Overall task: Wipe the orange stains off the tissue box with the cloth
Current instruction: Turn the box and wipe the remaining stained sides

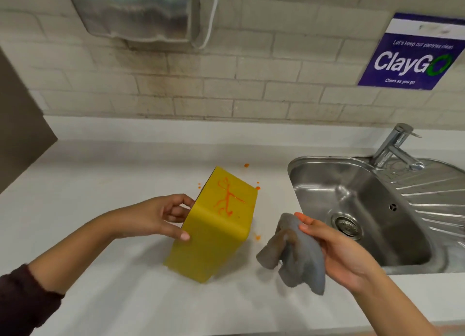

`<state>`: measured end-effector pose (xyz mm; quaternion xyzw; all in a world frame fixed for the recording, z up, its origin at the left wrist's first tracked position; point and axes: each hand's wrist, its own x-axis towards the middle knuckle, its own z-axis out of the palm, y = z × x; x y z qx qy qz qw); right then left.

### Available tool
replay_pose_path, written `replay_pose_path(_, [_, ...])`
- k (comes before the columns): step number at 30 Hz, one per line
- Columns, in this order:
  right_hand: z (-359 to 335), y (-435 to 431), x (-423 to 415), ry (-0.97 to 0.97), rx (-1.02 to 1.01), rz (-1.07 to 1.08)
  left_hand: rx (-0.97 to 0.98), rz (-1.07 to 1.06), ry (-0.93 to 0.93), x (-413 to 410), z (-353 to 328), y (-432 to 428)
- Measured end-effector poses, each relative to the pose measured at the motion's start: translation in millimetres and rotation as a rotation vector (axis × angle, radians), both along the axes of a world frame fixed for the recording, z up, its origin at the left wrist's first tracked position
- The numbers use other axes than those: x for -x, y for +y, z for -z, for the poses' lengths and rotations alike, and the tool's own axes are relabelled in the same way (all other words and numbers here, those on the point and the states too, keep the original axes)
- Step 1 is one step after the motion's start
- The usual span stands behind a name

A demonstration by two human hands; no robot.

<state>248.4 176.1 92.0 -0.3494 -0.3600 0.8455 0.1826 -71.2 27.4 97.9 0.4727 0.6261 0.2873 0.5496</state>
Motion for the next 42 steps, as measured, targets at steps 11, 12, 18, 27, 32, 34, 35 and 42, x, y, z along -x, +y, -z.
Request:
replay_pose_path(11, [-40.9,20.2,15.7,-0.337,-0.755,-0.630,-0.048,-0.069,0.052,-6.1,7.5,-18.6])
replay_pose_path(12, [-46.7,18.8,19.0,-0.412,-0.917,-0.691,-0.054,-0.084,0.053,-7.9,7.6,-18.8])
replay_pose_path(18, [-60.5,6.9,33.1,-0.596,-1.394,-0.830,-0.050,-0.091,0.086,-11.9,6.5,-17.7])
replay_pose_path(27, [-54.3,8.3,17.0,-0.537,-1.765,-0.448,-0.053,-0.034,0.130,-7.4,2.6,-13.0])
replay_pose_path(32, [-27.0,18.9,21.3,-0.349,-1.322,-0.018,-0.028,0.045,0.165,-5.4,-3.6,-8.7])
replay_pose_path(34, [-21.2,17.3,31.5,-0.218,-1.168,0.103,-0.041,0.059,0.166,-10.9,-6.4,-6.1])
replay_pose_path(35, [-19.5,15.2,36.8,-0.172,-1.119,0.139,-0.057,0.057,0.172,-15.3,-6.5,-5.0])
replay_pose_path(42, [-9.4,-4.2,87.9,-0.203,-1.193,0.207,-0.203,-0.060,0.236,-34.7,11.0,-7.0])
